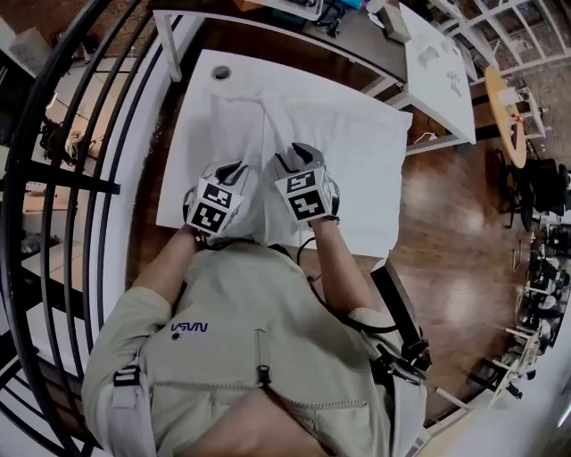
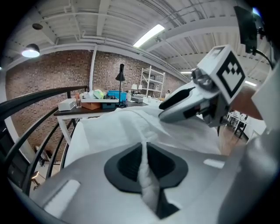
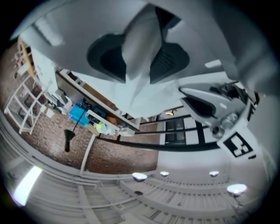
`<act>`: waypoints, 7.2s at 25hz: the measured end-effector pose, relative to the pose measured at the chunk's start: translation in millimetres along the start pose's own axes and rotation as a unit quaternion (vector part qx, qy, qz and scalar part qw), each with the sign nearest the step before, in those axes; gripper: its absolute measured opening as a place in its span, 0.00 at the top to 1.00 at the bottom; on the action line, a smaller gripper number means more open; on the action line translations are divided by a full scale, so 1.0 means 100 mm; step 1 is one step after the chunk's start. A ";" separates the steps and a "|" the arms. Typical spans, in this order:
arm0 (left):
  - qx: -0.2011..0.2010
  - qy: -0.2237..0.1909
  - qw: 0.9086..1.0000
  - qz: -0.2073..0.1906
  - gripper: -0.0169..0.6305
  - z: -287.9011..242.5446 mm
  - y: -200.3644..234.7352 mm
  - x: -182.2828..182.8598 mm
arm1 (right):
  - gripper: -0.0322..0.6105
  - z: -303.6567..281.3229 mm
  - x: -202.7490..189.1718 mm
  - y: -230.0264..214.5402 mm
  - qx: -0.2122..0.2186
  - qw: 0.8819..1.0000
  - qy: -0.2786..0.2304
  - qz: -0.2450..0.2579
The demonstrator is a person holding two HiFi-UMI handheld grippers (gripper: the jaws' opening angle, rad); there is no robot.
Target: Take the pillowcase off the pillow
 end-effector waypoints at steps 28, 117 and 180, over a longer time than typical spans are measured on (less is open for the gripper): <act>0.057 -0.136 0.989 -0.009 0.81 0.44 0.11 0.45 | 0.94 0.04 -0.96 -0.54 -0.081 0.995 0.046 -0.030; 0.102 -0.038 0.990 -0.090 0.78 0.80 -1.08 -0.66 | 0.80 1.21 -1.15 1.10 -0.005 0.989 -0.108 -0.103; 0.144 -0.065 0.986 0.053 0.82 1.09 -0.61 -0.85 | 0.79 1.46 -1.93 0.85 -0.007 0.968 -0.069 -0.242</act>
Point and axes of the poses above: the fingertips, and each gripper's own axes: z backward along the fingers, y to its left, x out of its top, the point moved 7 cm from there along z, backward along the fingers, and after that the axes turned 13 degrees about z, right-handed, at the moved point
